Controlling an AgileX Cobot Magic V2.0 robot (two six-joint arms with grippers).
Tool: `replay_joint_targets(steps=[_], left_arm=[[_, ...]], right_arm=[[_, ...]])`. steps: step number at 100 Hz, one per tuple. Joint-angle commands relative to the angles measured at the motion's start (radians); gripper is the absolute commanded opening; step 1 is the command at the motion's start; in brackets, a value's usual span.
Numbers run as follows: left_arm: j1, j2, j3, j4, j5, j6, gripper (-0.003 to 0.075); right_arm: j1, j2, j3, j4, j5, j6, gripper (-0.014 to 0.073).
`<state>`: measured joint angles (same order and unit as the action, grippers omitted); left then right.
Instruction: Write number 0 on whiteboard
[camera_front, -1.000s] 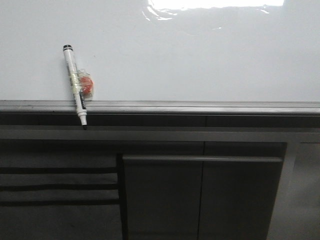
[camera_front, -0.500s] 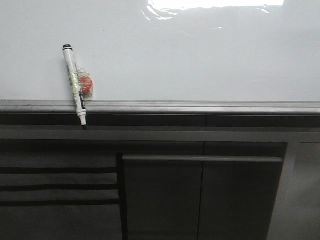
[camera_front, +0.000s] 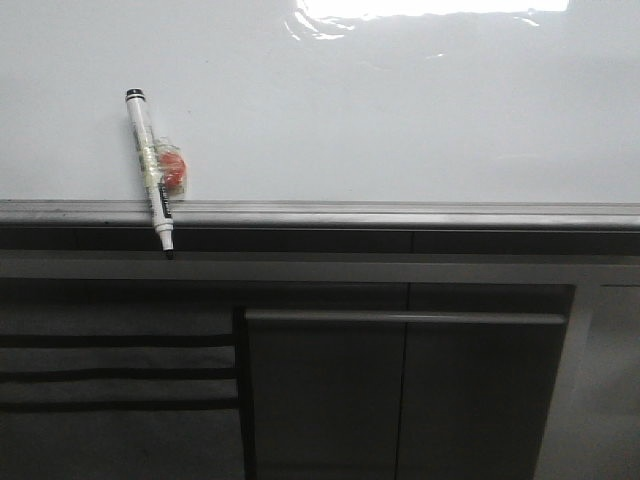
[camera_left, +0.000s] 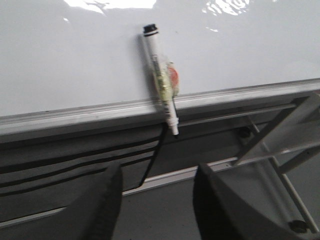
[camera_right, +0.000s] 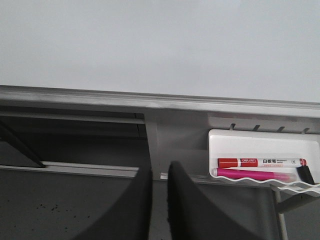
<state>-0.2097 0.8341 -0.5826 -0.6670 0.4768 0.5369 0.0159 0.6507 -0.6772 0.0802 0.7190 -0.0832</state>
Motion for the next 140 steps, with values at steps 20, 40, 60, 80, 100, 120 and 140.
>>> replay_joint_targets(steps=[20,40,60,80,100,120,140], left_arm=[[-0.204,0.203,-0.026,-0.103,-0.257,0.058,0.0384],[-0.286,0.358,-0.030,-0.136,-0.440,0.055,0.0384],[-0.289,0.506,-0.094,-0.161,-0.456,0.055,0.0384],[-0.289,0.607,-0.172,-0.191,-0.456,0.055,0.0384],[-0.289,0.651,-0.221,-0.197,-0.503,0.055,0.0372],[-0.289,0.687,-0.253,-0.197,-0.524,0.055,0.0304],[-0.289,0.740,-0.302,-0.179,-0.516,0.055,0.0293]], right_arm=[[-0.006,0.009,-0.033,0.021,-0.068,-0.012,0.0279],[-0.006,0.009,-0.033,0.021,-0.068,-0.012,0.0279],[-0.006,0.009,-0.033,0.021,-0.068,-0.012,0.0279],[-0.006,0.009,-0.033,0.021,-0.065,-0.012,0.0279],[-0.006,0.009,-0.033,0.021,-0.065,-0.012,0.0279],[-0.006,0.009,-0.033,0.021,-0.067,-0.012,0.0279],[-0.006,0.009,-0.033,0.021,-0.075,-0.012,0.0279]])
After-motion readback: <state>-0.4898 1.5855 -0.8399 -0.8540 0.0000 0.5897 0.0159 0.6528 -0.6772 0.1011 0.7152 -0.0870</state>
